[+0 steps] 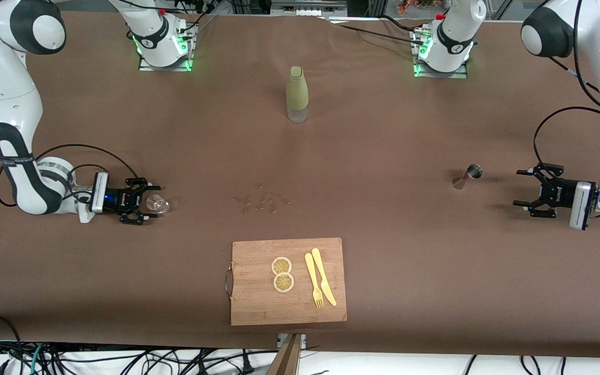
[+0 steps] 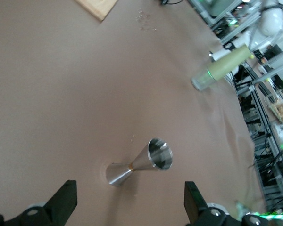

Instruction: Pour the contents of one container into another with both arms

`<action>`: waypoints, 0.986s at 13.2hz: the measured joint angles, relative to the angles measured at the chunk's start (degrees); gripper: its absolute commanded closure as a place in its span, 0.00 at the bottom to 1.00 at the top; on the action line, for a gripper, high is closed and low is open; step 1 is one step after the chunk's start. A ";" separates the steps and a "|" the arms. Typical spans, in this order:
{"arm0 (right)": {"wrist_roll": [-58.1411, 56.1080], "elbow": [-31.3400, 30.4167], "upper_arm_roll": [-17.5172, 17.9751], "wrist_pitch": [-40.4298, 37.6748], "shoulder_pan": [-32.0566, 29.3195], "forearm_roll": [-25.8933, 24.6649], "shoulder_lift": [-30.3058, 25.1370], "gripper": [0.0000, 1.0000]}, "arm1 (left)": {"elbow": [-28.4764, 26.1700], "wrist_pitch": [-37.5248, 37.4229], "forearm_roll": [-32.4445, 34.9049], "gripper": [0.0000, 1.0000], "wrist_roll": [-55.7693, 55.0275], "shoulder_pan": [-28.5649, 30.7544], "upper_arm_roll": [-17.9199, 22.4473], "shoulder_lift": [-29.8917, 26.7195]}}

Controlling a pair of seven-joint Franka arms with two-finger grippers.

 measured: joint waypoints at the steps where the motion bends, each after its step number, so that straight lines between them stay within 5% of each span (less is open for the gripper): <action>1: -0.09 0.89 -0.57 -0.68 -0.26 -1.35 -0.30 0.01 | 0.15 0.00 0.79 0.00 -6.46 -1.17 0.00 -1.38; 4: 0.93 3.13 -1.03 -1.74 -2.05 -6.37 -3.52 0.01 | 0.53 1.00 4.69 0.00 -22.74 -4.74 -0.71 -5.25; 6: 6.71 3.65 -1.70 -1.96 -2.44 -9.86 -8.15 0.01 | 0.70 3.47 10.60 0.00 -33.50 -6.06 -4.57 -9.38; 13: 46.05 0.50 -4.86 -1.72 5.51 -24.89 -33.14 0.01 | 0.73 7.05 26.11 0.00 -65.59 -8.48 -15.13 -20.54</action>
